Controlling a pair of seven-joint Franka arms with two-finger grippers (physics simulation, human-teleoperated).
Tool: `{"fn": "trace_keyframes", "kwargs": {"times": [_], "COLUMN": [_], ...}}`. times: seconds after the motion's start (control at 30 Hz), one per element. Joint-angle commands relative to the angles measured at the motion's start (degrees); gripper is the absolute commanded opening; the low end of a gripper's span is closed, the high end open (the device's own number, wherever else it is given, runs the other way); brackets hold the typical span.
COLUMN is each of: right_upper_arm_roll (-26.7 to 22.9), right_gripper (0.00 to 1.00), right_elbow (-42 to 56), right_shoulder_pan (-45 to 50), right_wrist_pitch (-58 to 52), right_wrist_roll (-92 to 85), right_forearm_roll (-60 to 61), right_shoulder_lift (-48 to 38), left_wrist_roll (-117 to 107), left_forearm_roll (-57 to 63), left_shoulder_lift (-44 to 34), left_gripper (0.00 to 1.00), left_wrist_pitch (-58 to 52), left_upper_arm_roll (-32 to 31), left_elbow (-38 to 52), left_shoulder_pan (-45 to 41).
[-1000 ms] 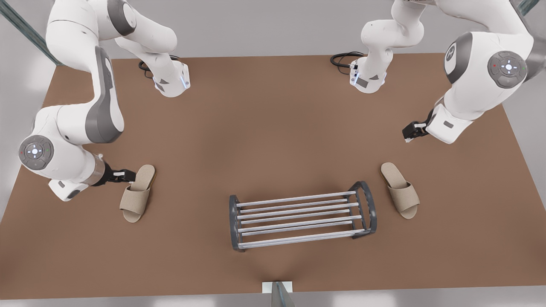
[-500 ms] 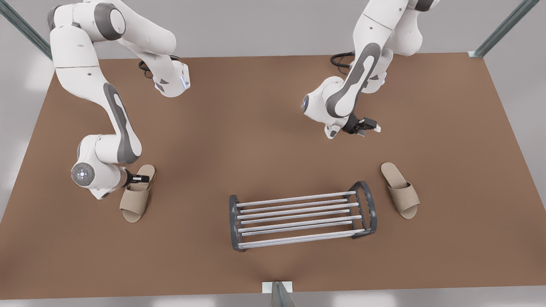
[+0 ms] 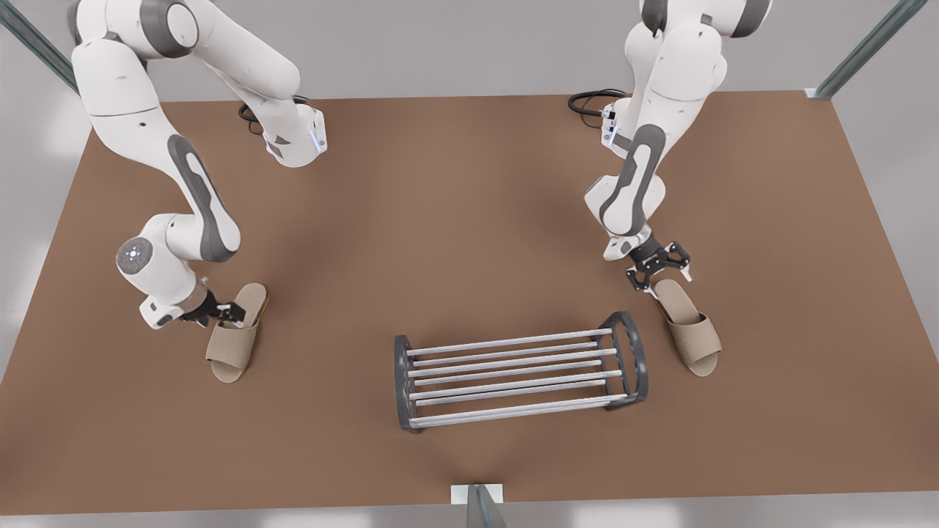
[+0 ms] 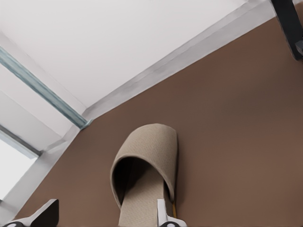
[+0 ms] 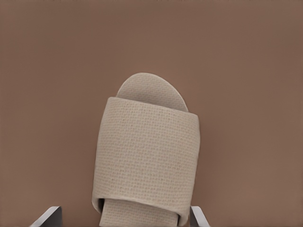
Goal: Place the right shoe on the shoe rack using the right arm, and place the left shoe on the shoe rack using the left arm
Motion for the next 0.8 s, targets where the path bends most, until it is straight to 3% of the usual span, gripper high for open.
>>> {"fn": "trace_keyframes", "kwargs": {"times": [0.0,0.27,0.33,0.5,0.77], "right_upper_arm_roll": [0.2,1.5,4.4,4.2,3.8], "right_gripper": [1.0,1.0,1.0,1.0,1.0], "right_elbow": [0.0,0.7,1.2,2.5,4.8], "right_shoulder_pan": [-0.5,-0.5,-1.7,-4.1,-3.4], "right_wrist_pitch": [2.9,0.9,-9.8,-19.0,-18.6], "right_wrist_roll": [-8.2,-7.3,-5.5,-5.1,-0.2], "right_forearm_roll": [0.1,-4.5,-4.0,-3.8,-3.8], "right_shoulder_lift": [0.0,0.1,-0.8,-0.6,3.3], "left_wrist_roll": [-61.4,-62.4,-62.5,-62.5,-61.6], "left_forearm_roll": [7.0,9.5,9.3,9.3,11.3], "left_shoulder_lift": [0.6,8.6,8.6,9.3,14.7], "left_gripper": [1.0,1.0,1.0,1.0,1.0], "left_wrist_pitch": [4.4,5.0,5.3,6.1,7.2], "left_upper_arm_roll": [0.1,0.0,-0.2,-0.8,-0.6], "left_elbow": [0.4,8.5,9.1,10.6,17.4], "left_shoulder_pan": [2.1,6.7,6.6,6.2,8.0]}}
